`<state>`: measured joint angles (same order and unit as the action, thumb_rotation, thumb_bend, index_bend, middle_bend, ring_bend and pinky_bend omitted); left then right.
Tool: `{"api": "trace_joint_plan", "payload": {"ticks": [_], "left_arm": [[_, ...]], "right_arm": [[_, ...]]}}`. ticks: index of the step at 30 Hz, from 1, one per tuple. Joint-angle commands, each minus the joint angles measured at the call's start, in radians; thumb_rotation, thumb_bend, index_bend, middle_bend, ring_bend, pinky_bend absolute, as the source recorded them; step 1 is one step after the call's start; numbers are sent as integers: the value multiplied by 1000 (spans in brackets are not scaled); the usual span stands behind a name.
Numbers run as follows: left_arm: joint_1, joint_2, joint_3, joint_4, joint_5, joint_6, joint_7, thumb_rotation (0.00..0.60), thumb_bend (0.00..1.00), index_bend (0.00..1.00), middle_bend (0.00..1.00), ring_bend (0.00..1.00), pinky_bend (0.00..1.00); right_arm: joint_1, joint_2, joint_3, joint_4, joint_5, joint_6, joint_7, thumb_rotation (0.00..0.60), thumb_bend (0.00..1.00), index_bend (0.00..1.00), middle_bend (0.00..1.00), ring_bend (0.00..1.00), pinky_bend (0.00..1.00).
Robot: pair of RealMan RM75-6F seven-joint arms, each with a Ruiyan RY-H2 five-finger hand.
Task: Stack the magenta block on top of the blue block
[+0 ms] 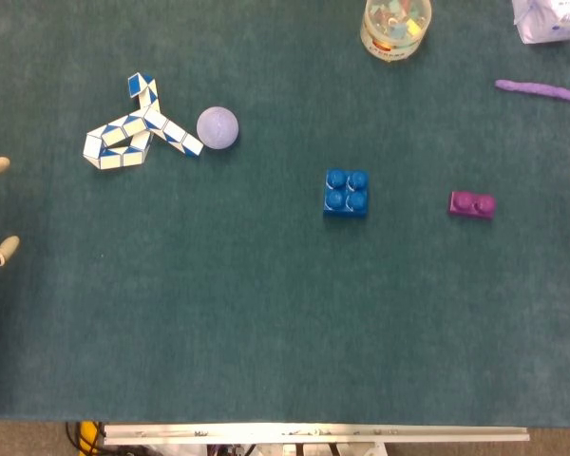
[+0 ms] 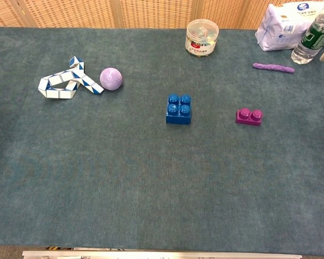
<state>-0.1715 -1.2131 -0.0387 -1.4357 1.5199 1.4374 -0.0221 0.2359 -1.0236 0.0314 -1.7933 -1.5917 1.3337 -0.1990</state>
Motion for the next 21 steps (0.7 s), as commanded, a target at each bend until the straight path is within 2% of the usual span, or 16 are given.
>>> {"api": "trace_joint_plan", "payload": {"ticks": [1, 3, 7, 13, 21], "left_arm": [[3, 2, 1, -1, 0, 3, -1, 600, 149, 205, 165, 157, 162], [5, 4, 2, -1, -1, 5, -2, 600, 149, 205, 165, 157, 162], [9, 5, 4, -1, 0, 10, -4, 600, 149, 205, 165, 157, 162], [14, 6, 6, 4, 2, 15, -9, 600, 149, 205, 165, 157, 162], [14, 3, 11, 9, 4, 8, -9, 600, 149, 205, 165, 157, 162]], "right_arm": [[41, 1, 21, -22, 22, -54, -37, 600, 130, 337, 810, 919, 976], [62, -6, 30, -29, 37, -86, -60, 600, 130, 337, 891, 989, 1000], [108, -36, 47, -33, 78, -156, -106, 600, 130, 342, 980, 1000, 1000], [170, -96, 62, -26, 167, -254, -197, 600, 130, 382, 1000, 1000, 1000], [211, -159, 56, 2, 242, -309, -275, 600, 130, 394, 1000, 1000, 1000]]}}
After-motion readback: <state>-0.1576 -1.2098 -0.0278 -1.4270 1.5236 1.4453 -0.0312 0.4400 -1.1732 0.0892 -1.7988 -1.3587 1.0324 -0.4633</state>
